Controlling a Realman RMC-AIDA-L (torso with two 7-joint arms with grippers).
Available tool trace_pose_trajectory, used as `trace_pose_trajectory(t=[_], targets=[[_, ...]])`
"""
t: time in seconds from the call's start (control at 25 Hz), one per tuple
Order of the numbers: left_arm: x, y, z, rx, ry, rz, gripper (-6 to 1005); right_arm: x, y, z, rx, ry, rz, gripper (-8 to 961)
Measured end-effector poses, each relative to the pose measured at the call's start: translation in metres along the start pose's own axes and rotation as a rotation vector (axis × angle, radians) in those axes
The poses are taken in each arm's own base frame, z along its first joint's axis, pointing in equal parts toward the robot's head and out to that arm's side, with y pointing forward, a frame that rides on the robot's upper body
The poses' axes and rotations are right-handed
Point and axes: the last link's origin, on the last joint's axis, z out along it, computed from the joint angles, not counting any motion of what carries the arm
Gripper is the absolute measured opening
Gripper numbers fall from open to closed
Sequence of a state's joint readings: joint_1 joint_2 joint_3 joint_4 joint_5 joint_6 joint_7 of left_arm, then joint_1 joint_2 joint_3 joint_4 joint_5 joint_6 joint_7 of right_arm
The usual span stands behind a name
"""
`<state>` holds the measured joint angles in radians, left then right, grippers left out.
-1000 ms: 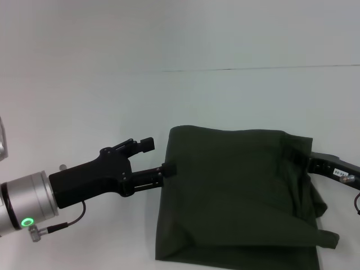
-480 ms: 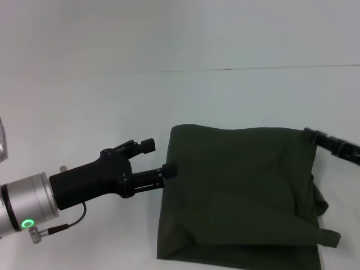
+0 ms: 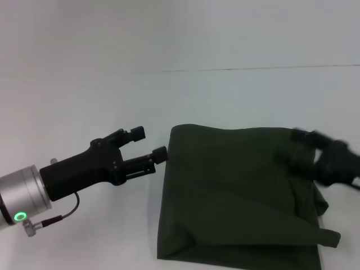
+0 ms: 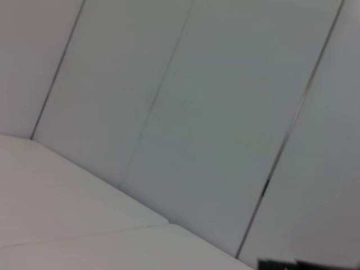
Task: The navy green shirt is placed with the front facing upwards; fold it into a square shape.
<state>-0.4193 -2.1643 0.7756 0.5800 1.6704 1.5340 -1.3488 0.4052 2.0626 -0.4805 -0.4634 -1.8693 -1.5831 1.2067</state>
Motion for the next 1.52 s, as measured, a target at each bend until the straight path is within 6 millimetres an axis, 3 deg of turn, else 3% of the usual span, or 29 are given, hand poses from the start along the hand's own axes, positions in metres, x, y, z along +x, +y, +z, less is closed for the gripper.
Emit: trace_pose_trajectory(t=[0.12,0.44,0.92,1.52], targets=[[0.001,-0.002,-0.002,0.012,0.012,-0.002,937,0.009,0.012,0.014,-0.061,0.039,-0.089,924],[0.002,-0.004,-0.006,0.031,0.028,-0.006,937,0.031,0.031,0.031,-0.170,0.111,-0.257,922],[0.003,-0.004,-0.004,0.034,0.028,-0.004,937,0.058,0.038,0.009,-0.148,0.163,-0.267,916],[0.002,-0.004,-0.002,0.032,0.028,0.000,938,0.077,0.047,-0.007,-0.175,0.245,-0.202,915]])
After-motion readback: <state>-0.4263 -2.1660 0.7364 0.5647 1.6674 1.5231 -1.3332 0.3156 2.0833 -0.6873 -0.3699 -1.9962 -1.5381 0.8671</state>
